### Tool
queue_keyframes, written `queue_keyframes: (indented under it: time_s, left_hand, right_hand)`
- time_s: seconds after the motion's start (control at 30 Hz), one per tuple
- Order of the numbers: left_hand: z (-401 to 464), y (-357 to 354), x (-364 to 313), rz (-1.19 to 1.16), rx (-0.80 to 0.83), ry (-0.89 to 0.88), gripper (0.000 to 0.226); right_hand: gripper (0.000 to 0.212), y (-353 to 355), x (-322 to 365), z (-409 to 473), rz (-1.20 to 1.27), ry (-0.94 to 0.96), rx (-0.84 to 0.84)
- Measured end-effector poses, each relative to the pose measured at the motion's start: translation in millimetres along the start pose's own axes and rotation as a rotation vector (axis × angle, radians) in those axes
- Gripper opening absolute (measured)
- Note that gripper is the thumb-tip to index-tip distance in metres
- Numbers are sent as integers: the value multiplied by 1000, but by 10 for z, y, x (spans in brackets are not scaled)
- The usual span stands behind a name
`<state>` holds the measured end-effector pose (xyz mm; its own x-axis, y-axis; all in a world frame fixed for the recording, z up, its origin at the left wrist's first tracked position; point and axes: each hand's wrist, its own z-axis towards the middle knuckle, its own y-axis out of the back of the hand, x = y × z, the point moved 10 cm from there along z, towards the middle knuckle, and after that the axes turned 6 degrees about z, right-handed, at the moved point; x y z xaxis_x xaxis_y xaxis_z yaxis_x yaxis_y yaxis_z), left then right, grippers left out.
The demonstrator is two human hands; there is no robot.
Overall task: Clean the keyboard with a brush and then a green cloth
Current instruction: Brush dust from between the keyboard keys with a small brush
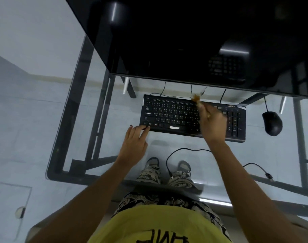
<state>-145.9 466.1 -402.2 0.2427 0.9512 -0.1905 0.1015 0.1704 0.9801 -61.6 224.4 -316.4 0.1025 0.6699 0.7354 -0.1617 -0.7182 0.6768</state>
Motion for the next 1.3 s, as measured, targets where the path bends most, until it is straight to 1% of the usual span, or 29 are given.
queue_keyframes:
  time_s: [0.03,0.1,0.13,0.17,0.2,0.3,0.33,0.37,0.43,0.47,0.5,0.53,0.6,0.63,0.67,0.73,0.77,0.8,0.9,0.93,0.97,1.03,1.07,1.1,1.17,1.2,1.23,1.27,1.3]
  left_hand:
    - [-8,10,48,-10,-8,6,49]
    - [-26,33,150,-26,-11,26,48]
    - [-13,47,170,-34,-13,38,49]
    - [-10,58,211,-43,-12,51,51]
    - [-6,65,256,-52,-9,61,52]
    - [18,67,356,-53,-10,60,53]
    - [34,62,356,-51,-11,52,53]
    - [45,55,359,-51,-14,42,53]
    - [60,57,371,-49,-32,23,51]
    - [70,63,382,-48,-48,16,49]
    - [78,73,395,-49,-62,10,48]
    - [82,81,409,-49,-74,7,46]
    - [78,92,429,-54,-96,-4,41]
    - [77,92,427,-58,-99,-9,42]
    - [81,90,420,-58,-98,-12,44]
    - [94,96,414,-52,-91,-4,48]
    - [97,96,418,-51,-84,4,50]
    - [102,96,427,-50,-76,11,51]
    - [111,106,423,-38,-73,-1,52]
    - [116,102,405,-38,-69,-11,51]
    - [126,94,388,-39,-62,-17,51]
    - [139,92,383,-40,-57,-8,50]
    - [140,94,395,-42,-57,-1,49]
    - [140,98,410,-43,-58,4,49]
    - [148,107,414,-44,-58,2,47]
    - [156,103,399,-45,-56,-2,47]
    - [166,98,378,-46,-53,-6,47]
    - [179,93,358,-49,-53,-8,46]
    - [191,93,347,-51,-59,-7,46]
  right_hand:
    - [32,-203,86,-44,-11,40,84]
    - [28,-615,275,-245,55,100,342]
    - [26,-739,307,-332,126,58,476]
    - [24,-801,327,-386,198,3,546]
    - [23,-782,312,-369,241,-36,516]
    - [28,-402,318,-221,100,50,109]
    - [31,-395,330,-228,37,62,92]
    - [31,-538,356,-285,13,63,205]
    - [25,-952,409,-560,81,-11,607]
    - [23,-1005,425,-641,136,-69,693]
    - [22,-966,409,-602,187,-117,649]
    - [22,-829,404,-482,200,-120,496]
    - [24,-508,406,-326,102,-35,155]
    - [25,-499,452,-334,37,6,132]
    - [26,-637,518,-394,-1,44,234]
    - [27,-1002,574,-622,8,44,559]
    - [29,-1019,577,-645,44,15,603]
    - [30,-941,555,-564,84,-14,542]
    - [34,-463,405,-237,163,-89,157]
    - [37,-413,375,-195,171,-110,140]
    - [39,-494,356,-185,160,-134,229]
    - [38,-772,358,-272,160,-182,520]
    - [37,-786,363,-264,182,-199,550]
    - [36,-719,345,-168,209,-212,478]
    - [38,-413,300,101,224,-157,146]
    - [39,-327,297,165,212,-119,30]
    - [38,-336,344,193,196,-86,-1]
    - [36,-461,404,209,185,-67,55]
    - [33,-678,453,198,199,-62,186]
